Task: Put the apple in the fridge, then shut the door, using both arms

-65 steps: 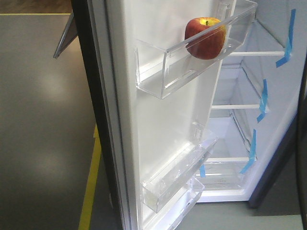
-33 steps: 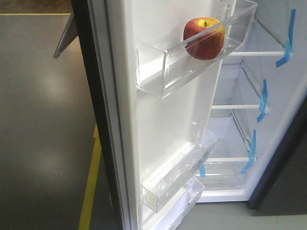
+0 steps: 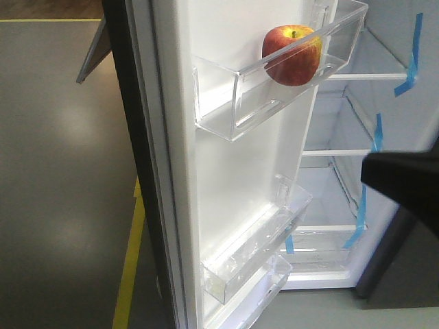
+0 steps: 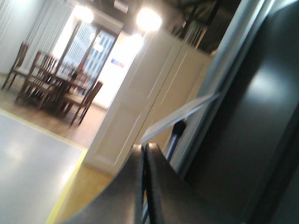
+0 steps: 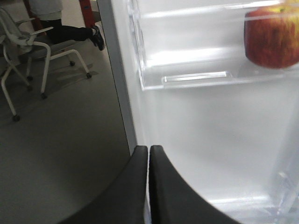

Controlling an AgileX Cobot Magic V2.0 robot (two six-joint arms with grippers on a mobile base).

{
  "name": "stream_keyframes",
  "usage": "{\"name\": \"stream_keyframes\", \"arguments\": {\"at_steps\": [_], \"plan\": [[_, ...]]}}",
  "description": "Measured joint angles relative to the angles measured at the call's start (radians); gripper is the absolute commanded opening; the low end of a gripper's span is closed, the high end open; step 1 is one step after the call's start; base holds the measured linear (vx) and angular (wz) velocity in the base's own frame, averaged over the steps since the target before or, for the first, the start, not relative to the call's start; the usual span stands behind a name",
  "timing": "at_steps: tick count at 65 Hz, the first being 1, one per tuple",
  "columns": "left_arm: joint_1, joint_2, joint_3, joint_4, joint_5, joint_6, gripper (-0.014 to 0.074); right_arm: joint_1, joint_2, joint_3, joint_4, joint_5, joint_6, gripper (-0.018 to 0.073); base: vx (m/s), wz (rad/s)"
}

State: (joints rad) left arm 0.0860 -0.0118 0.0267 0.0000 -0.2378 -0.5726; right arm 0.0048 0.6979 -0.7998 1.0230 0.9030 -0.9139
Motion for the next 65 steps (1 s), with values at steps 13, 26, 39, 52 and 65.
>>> {"name": "stream_keyframes", "arguments": {"at_steps": [13,26,39,52,65], "plan": [[0.000,0.000,0.000,-0.024,-0.078,-0.194,-0.0006,0.000,-0.204,0.218,0.000,-0.086,-0.001,-0.0005,0.00,0.00],[0.000,0.000,0.000,-0.026,-0.084,-0.284,-0.0006,0.000,-0.314,0.335,-0.002,-0.093,0.047,-0.0005,0.00,0.00],[0.000,0.000,0.000,-0.026,-0.088,-0.527,-0.0006,0.000,-0.333,0.365,-0.005,-0.096,0.074,-0.0005,0.00,0.00],[0.000,0.000,-0.025,0.107,-0.164,-0.841,-0.0006,0.000,-0.333,0.367,0.020,-0.024,0.083,-0.0005,0.00,0.00],[0.000,0.061,-0.269,0.453,-0.137,-0.983,-0.0006,0.000,-0.333,0.367,0.028,0.017,0.083,-0.0005,0.00,0.00]]}}
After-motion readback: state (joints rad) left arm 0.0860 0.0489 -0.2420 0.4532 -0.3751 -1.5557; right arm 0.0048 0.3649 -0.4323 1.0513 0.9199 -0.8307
